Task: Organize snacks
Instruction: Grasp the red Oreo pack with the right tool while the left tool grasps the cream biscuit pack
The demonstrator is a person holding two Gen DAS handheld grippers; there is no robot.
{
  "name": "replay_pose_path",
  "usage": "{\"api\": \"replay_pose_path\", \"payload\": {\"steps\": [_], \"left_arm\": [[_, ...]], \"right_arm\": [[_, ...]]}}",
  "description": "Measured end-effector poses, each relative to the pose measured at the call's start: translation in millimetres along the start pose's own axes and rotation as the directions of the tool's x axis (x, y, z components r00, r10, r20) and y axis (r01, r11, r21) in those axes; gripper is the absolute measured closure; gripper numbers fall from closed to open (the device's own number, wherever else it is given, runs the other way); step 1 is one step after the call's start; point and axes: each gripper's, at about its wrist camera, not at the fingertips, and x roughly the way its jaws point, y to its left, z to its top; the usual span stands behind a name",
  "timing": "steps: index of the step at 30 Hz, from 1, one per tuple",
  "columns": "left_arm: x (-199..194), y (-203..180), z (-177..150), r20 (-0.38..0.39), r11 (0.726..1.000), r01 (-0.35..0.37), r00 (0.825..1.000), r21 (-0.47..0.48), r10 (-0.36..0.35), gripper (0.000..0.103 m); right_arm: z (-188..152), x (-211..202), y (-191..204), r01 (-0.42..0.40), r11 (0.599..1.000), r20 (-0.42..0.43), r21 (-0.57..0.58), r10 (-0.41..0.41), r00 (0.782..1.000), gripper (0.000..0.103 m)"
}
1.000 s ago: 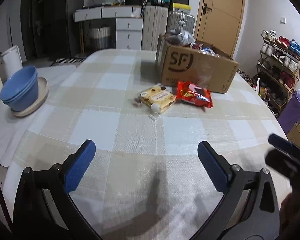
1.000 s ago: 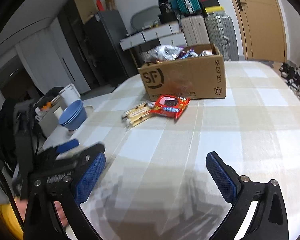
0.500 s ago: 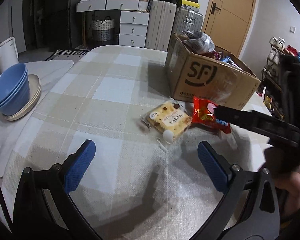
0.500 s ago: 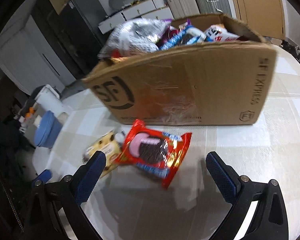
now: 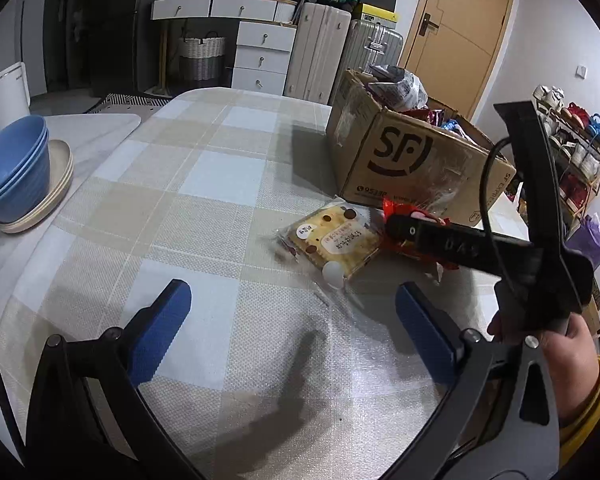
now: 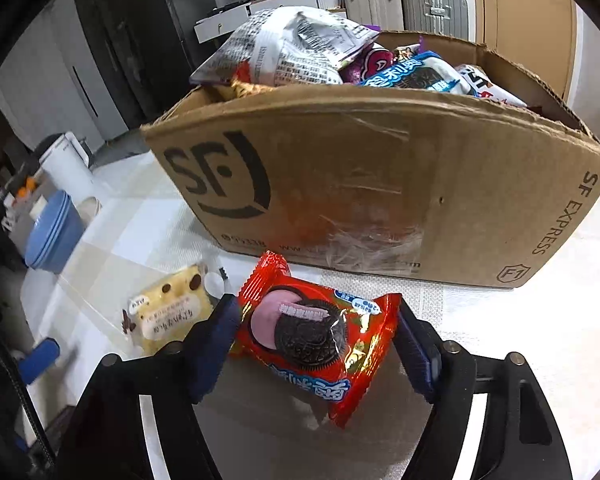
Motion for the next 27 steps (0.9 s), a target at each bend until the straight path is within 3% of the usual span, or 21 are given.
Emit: {"api": "replay_pose_path", "payload": {"steps": [6, 16, 19, 23, 25, 27], "left_arm": [[-1.9, 2.0, -1.1, 0.011, 1.000, -0.004, 1.000, -0.009, 0.004, 0.001], [-4.6, 1.8, -0.6, 0.007, 0.999, -0.041, 0.999, 0.005, 0.041, 0.001], [-2.7, 0.9, 2.6, -0.003, 0.999, -0.048, 0.999, 0.022, 0.049, 0.001], [7.4, -3.9, 13.1, -0.029, 0.994, -0.061, 0.998, 0.088, 0.064, 0.001], [17.2, -6.9, 19.4, -0.059, 0.993, -0.024, 0.998, 0.114, 0.031, 0.001], [29.5, -9.6, 23.6, -0.086, 0.991, -0.026, 0.996, 0.130, 0.038, 0.001]], "right_arm": [[-12.9, -11.2, 9.0, -0.010, 0.998, 0.024, -0.056, 0.011, 1.000, 0.050], [-43.8, -64.8, -17.1, -0.165, 0.986, 0.128, 0.007, 0.163, 0.978, 0.051], [-55.3, -83.0, -34.4, -0.305, 0.948, 0.170, 0.094, 0.287, 0.943, 0.051], [-72.3, -106.6, -51.6, -0.390, 0.913, 0.242, 0.124, 0.353, 0.904, 0.051], [-78.3, -114.8, -56.8, -0.423, 0.899, 0.268, 0.112, 0.383, 0.884, 0.051], [-84.1, -119.0, -56.1, -0.438, 0.893, 0.280, 0.101, 0.397, 0.874, 0.051]]}}
